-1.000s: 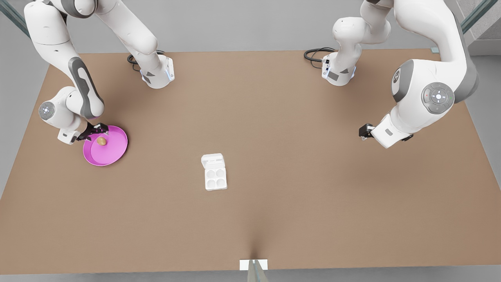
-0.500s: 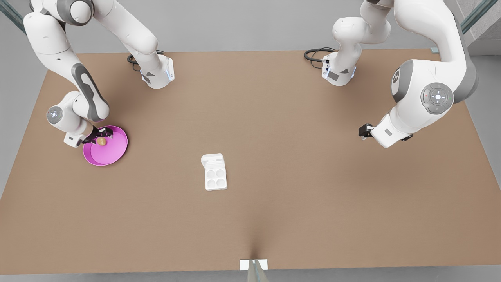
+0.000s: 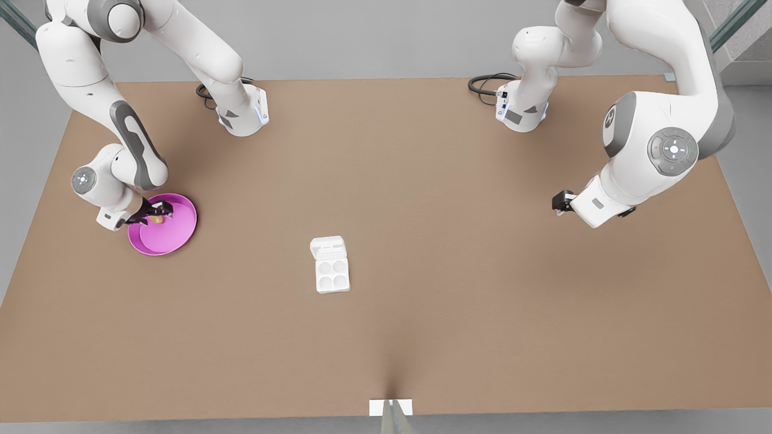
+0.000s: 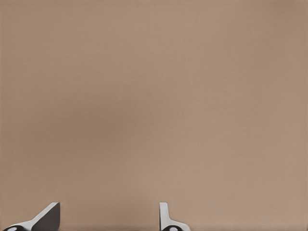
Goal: Pack egg into the box and close the box lid
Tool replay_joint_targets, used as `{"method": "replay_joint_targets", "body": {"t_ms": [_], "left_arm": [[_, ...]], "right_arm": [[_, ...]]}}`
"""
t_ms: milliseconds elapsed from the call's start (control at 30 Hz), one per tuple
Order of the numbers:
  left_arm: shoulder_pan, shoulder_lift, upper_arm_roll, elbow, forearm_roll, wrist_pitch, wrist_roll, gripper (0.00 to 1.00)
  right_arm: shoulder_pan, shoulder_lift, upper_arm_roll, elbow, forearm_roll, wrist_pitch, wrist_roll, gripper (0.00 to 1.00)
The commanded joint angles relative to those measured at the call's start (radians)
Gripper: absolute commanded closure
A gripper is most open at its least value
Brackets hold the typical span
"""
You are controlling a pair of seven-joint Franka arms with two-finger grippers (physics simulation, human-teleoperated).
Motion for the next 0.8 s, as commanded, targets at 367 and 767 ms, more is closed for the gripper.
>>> {"method": "replay_joint_targets", "body": {"t_ms": [367, 767], "left_arm": [[-0.001, -0.001, 0.000, 0.000, 0.001, -0.001, -0.001, 0.00], [-0.001, -0.001, 0.000, 0.000, -0.001, -0.004, -0.001, 0.00]], "right_arm": [[0.008, -0.001, 0.002, 0.011, 0.007, -0.005, 0.038, 0.62], [0.006, -0.083, 0.238, 0.177, 0.021, -0.295, 0.176, 0.62]]}}
